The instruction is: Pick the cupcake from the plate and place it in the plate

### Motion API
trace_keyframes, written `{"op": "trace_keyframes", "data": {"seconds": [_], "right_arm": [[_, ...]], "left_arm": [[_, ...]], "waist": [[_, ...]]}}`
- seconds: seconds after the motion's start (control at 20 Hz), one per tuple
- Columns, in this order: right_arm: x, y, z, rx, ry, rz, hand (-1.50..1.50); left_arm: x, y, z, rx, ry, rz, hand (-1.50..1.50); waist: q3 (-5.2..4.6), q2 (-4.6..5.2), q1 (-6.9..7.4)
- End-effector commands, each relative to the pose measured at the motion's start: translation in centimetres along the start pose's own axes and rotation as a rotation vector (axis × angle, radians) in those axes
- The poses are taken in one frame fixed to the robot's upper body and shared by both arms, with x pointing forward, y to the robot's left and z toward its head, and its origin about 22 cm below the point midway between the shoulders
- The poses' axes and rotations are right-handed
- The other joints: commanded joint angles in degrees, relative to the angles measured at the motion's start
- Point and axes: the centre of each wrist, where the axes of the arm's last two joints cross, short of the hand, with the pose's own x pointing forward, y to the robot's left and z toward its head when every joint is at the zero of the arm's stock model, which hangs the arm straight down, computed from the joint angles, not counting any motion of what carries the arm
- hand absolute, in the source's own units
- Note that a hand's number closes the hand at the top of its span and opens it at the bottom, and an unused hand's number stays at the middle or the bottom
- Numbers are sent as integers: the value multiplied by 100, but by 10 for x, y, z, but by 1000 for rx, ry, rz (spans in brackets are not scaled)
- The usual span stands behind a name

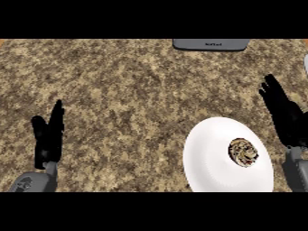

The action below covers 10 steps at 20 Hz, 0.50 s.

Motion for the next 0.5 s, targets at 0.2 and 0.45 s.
{"op": "trace_keyframes", "data": {"seconds": [0.2,0.45], "right_arm": [[23,-48,22,43,-231,-33,150],[-14,-81,56,-412,-307,183,-150]], "left_arm": [[50,29,-10,-135,-144,-60,0],[35,29,-3,-169,-117,-21,0]], "waist": [[116,-185,-154],[145,-228,-412]]}}
